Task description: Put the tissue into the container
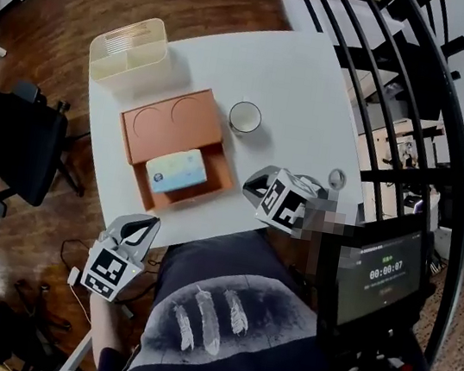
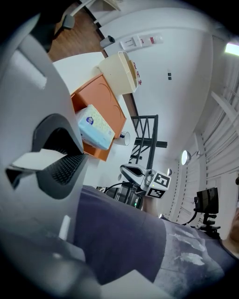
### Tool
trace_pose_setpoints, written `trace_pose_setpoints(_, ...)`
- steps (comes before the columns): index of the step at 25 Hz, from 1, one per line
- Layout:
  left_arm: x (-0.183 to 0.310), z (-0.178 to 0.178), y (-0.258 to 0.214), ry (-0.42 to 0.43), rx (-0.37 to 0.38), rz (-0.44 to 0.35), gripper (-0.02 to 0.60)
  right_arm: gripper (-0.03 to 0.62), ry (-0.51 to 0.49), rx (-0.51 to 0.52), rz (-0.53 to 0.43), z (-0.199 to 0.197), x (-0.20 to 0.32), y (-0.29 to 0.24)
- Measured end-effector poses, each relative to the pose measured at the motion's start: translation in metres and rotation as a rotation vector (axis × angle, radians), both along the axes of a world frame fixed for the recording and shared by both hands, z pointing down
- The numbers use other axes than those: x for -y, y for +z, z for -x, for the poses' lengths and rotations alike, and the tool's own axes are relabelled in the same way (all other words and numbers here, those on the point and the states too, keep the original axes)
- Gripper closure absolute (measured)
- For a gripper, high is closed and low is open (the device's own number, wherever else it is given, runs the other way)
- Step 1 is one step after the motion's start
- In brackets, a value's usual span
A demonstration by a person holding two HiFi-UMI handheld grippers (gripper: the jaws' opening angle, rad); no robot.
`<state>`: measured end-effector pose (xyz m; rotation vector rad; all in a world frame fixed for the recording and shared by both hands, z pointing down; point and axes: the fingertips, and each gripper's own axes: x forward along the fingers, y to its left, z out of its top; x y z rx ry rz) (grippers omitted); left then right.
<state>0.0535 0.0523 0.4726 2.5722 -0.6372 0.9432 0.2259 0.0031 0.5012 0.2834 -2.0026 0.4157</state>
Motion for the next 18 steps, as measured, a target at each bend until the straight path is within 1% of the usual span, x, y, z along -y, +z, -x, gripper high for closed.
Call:
trace_pose_setpoints(6, 0.001, -0.003, -0.001, 0.007, 0.015, -0.007, 0.568, 0.589, -0.031, -0.009, 0.003, 0.001, 0.0, -0.002)
trace_pose_setpoints(8, 0.002, -0.004, -0.004, 0.006, 0.015, 0.003, 0.568, 0.589, -0.035, -0.014, 0.004, 0.001, 0.002, -0.004)
trace_pose_setpoints(10, 0.002, -0.004, -0.002, -0.005, 0.034, 0.048, 0.568, 0.589, -0.041, -0.016, 0.008, 0.002, 0.002, -0.005)
trace_pose_setpoints(13, 0.005, 0.001, 0.007, -0.012, 0.109, 0.142, 0.568, 0.589, -0.048, -0.022, 0.012, 0.005, 0.001, 0.0)
trace_pose_setpoints(15, 0.011, 0.001, 0.009, 0.0, 0.157, 0.17, 0.568, 0.589, -0.045, -0.027, 0.012, 0.007, 0.002, 0.003)
trace_pose_setpoints(18, 0.021, -0.005, 0.005, 0.026, 0.186, 0.185, 0.568, 0.589, -0.037, -0.035, 0.011, 0.01, 0.004, 0.007)
